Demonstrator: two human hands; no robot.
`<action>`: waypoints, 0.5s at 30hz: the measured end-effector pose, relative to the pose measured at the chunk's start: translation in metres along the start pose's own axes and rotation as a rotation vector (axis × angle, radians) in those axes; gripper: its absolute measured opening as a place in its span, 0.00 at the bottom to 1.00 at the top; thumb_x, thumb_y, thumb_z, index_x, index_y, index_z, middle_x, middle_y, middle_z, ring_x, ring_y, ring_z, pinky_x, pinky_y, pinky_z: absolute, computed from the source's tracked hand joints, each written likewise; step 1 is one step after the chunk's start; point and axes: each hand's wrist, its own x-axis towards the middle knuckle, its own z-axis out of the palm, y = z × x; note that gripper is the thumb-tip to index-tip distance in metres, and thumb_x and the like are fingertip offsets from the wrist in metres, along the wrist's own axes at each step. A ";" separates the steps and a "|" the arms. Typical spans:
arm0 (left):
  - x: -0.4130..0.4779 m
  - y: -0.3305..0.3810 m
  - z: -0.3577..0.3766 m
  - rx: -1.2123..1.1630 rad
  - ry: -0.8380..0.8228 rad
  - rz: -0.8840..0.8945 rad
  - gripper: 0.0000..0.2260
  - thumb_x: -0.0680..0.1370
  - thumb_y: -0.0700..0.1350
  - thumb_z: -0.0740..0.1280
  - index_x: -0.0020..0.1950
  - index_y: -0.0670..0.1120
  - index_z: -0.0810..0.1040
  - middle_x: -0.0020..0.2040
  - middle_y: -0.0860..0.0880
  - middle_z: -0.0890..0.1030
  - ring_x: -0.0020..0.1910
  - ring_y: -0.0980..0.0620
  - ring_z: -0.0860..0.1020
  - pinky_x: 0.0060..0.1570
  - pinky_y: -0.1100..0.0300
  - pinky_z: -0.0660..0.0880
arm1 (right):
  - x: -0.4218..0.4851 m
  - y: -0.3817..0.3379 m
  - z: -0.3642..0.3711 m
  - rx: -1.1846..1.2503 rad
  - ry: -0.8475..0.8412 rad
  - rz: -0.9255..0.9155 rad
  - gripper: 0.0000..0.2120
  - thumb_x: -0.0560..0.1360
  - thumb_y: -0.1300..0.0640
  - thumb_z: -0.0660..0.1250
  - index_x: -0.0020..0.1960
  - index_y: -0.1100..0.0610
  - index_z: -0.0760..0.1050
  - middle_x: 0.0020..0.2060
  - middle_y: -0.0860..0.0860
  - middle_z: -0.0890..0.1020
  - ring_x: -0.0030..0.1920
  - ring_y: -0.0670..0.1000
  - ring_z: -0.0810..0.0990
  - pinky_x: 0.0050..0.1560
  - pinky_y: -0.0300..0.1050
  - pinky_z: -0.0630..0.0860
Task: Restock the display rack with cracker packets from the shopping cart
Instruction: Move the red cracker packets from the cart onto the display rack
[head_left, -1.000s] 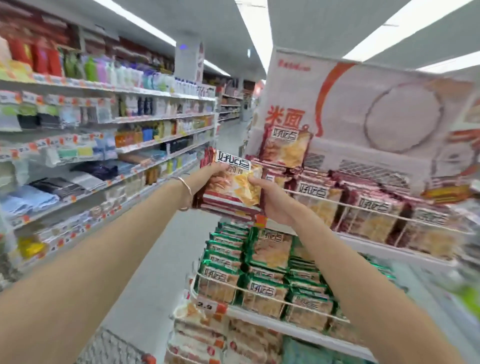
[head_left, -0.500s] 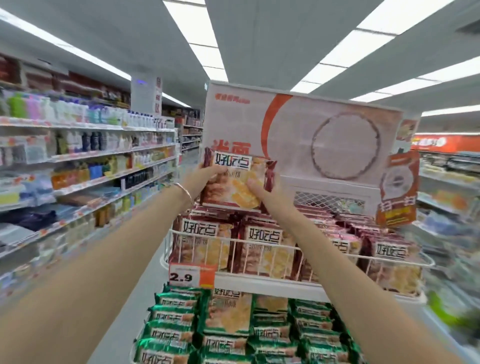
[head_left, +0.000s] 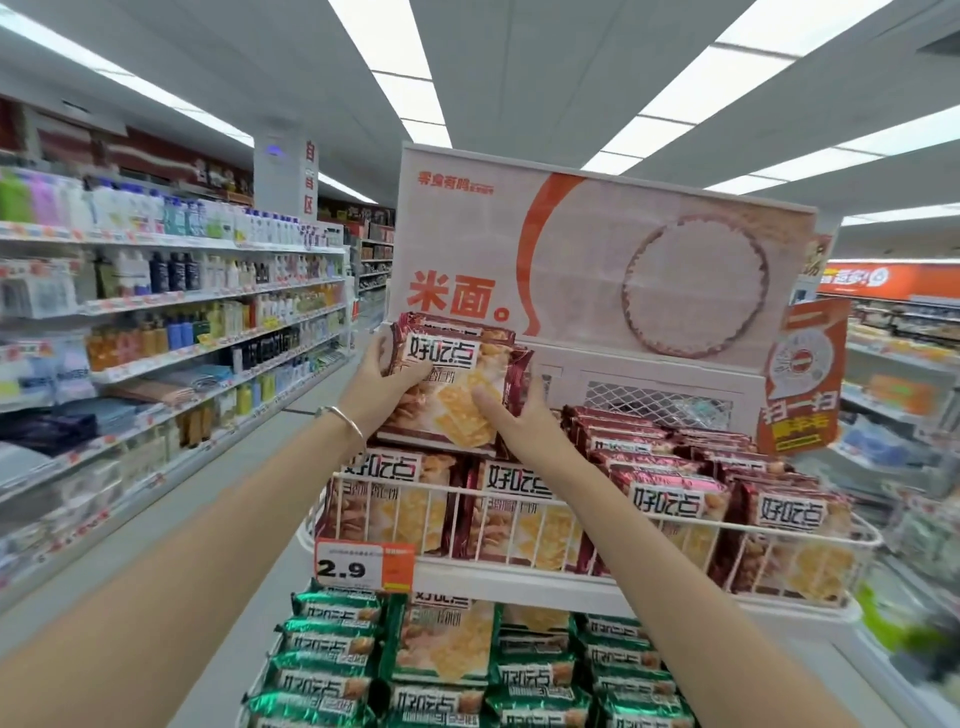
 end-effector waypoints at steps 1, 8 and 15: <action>-0.003 0.002 -0.003 0.046 -0.009 0.029 0.48 0.68 0.63 0.76 0.81 0.57 0.54 0.76 0.52 0.68 0.66 0.53 0.75 0.65 0.49 0.75 | -0.005 0.001 0.000 -0.023 0.045 -0.065 0.54 0.70 0.30 0.68 0.80 0.43 0.35 0.81 0.46 0.46 0.80 0.52 0.52 0.76 0.56 0.54; -0.013 0.004 -0.008 0.202 -0.199 0.165 0.55 0.69 0.41 0.80 0.81 0.59 0.45 0.60 0.62 0.73 0.45 0.65 0.80 0.44 0.71 0.76 | -0.004 0.014 -0.005 -0.366 -0.035 -0.348 0.49 0.72 0.41 0.74 0.77 0.30 0.40 0.78 0.39 0.32 0.76 0.41 0.39 0.74 0.52 0.52; -0.012 -0.003 -0.004 0.220 -0.194 0.173 0.56 0.72 0.37 0.78 0.82 0.57 0.38 0.57 0.51 0.81 0.45 0.63 0.84 0.41 0.67 0.79 | 0.001 0.021 0.001 -0.389 -0.029 -0.298 0.47 0.74 0.39 0.71 0.75 0.28 0.36 0.81 0.43 0.48 0.80 0.50 0.47 0.76 0.62 0.57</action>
